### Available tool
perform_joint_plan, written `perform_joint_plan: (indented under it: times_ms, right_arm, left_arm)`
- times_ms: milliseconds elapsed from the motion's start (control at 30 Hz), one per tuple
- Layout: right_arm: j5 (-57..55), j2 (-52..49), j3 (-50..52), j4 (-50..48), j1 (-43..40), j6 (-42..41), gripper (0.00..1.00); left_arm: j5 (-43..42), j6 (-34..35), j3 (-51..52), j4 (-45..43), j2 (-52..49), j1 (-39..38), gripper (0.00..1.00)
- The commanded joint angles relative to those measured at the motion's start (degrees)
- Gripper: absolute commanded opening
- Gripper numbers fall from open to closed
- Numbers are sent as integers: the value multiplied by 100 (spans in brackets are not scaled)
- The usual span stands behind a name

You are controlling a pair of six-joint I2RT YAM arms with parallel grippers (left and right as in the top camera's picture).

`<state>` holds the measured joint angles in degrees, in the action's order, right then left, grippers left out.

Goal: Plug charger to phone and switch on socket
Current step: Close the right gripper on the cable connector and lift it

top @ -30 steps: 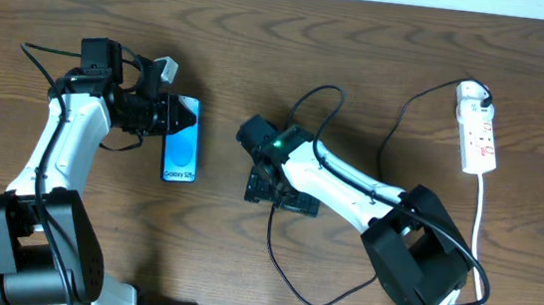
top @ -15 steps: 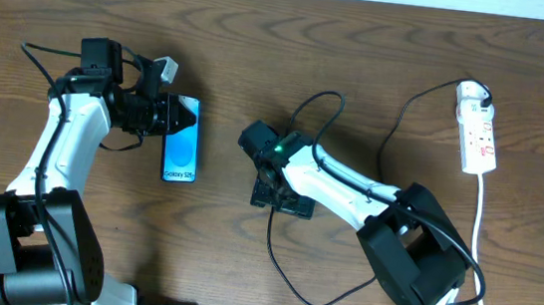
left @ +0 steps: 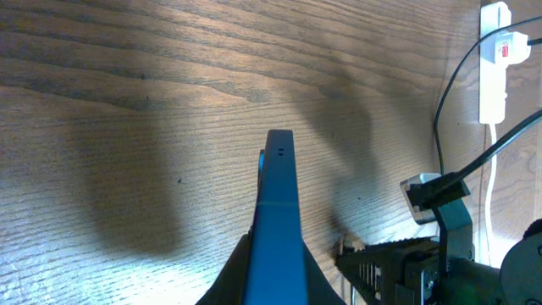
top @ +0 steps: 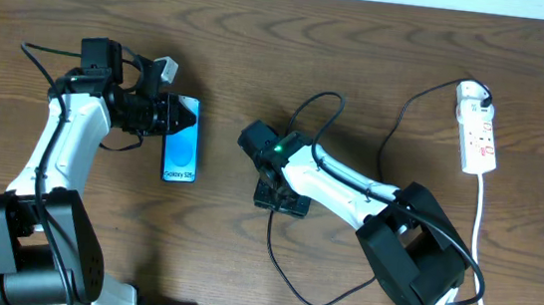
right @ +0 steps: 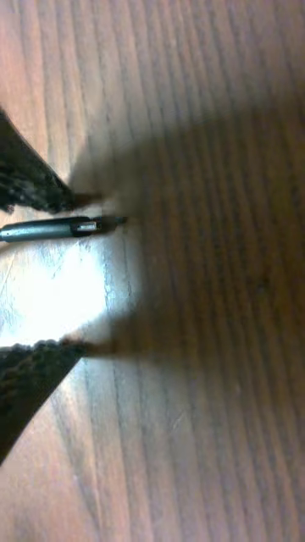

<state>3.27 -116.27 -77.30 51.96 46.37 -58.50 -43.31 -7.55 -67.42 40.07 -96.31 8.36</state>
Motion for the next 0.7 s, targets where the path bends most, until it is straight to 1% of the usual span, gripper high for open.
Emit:
perform_joint_plan:
  times_ms: [0,67,267,667]
  right_arm:
    - [-11,-199,28,-2,13,-20,37]
    - [-9,-199,28,-2,13,-22,35]
    - [-4,-199,28,11,13,-22,33]
    - [184,-199,28,74,107,-22,33]
  left_arm:
    - [-81,-28,-22,2,116,9,8]
    - [-79,-28,-22,2,116,9,8]
    - [-81,-28,-22,2,116,9,7]
    - [-83,-28,-22,0,116,9,7]
